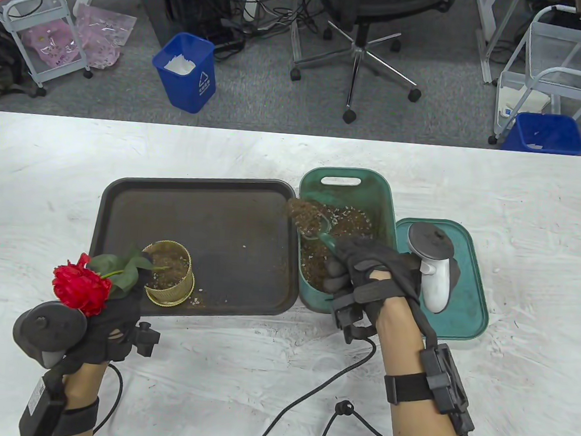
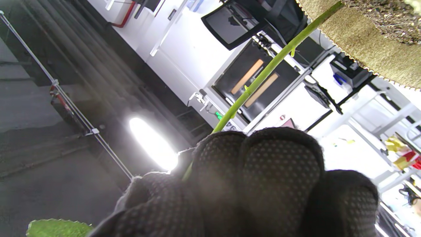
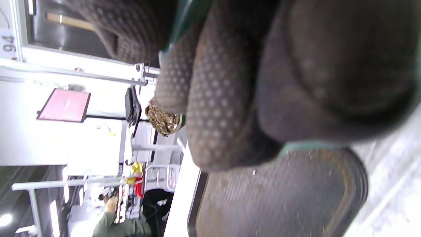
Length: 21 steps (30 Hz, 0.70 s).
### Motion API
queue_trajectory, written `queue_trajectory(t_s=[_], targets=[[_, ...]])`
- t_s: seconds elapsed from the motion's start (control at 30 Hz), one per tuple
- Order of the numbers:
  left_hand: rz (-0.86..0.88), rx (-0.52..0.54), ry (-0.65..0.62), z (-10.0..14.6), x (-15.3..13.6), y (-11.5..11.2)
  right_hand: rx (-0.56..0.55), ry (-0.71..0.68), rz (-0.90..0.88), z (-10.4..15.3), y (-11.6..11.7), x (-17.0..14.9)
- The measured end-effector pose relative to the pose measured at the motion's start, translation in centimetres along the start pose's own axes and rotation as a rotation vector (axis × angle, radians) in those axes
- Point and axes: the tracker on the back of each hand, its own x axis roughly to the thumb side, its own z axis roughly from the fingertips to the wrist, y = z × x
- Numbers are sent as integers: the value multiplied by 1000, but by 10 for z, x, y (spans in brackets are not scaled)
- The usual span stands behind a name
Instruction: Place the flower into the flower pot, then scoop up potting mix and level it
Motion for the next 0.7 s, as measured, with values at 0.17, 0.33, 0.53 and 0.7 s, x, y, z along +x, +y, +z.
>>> queue_trajectory(t_s=[0.17, 0.33, 0.53, 0.7], targets=[[-5, 0, -3, 0, 0, 0, 117, -13, -19, 1, 58, -10], [-7, -3, -7, 0, 1, 0, 204, 5, -115, -6, 122, -27], [-19, 1, -11, 0, 0, 1, 175, -5, -74, -24, 165, -40], [-10, 5, -1, -1, -1, 2, 130, -67, 59, -29, 173, -40]])
